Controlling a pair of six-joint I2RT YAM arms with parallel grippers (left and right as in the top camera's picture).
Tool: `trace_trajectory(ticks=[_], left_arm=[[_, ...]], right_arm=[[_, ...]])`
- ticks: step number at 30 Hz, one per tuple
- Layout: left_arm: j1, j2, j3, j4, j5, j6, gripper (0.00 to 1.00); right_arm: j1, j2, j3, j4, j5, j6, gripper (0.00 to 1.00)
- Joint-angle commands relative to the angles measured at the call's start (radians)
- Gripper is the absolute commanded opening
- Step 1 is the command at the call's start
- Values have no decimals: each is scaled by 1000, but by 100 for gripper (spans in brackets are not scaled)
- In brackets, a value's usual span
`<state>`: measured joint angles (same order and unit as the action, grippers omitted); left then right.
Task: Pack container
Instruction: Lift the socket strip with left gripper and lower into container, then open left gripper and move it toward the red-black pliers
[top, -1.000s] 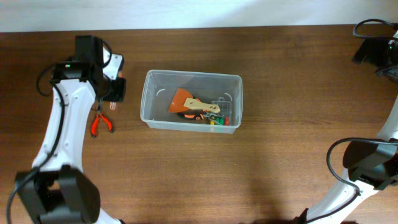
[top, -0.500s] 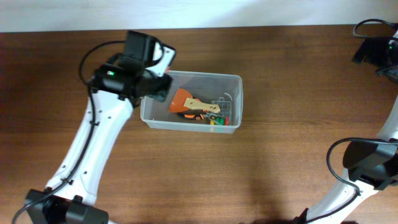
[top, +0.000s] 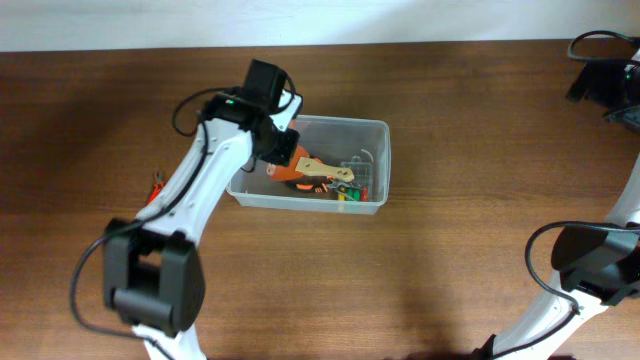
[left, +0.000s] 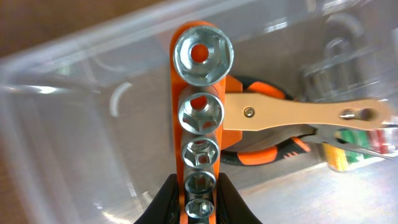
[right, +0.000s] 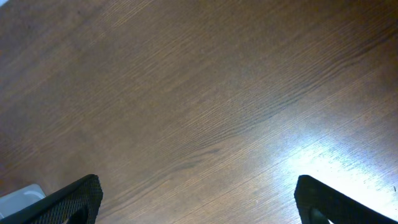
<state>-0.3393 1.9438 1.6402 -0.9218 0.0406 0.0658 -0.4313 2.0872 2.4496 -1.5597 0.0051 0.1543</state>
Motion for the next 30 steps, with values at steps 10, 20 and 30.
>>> trace_trajectory(ticks=[10, 20, 30], left_arm=[[-37, 142, 18, 5, 73, -14, 43], [-37, 84, 135, -102, 91, -13, 46], [15, -135, 284, -314, -194, -191, 52]], right_arm=[[5, -4, -2, 0, -2, 5, 99], [5, -4, -2, 0, -2, 5, 99], [5, -4, -2, 0, -2, 5, 99]])
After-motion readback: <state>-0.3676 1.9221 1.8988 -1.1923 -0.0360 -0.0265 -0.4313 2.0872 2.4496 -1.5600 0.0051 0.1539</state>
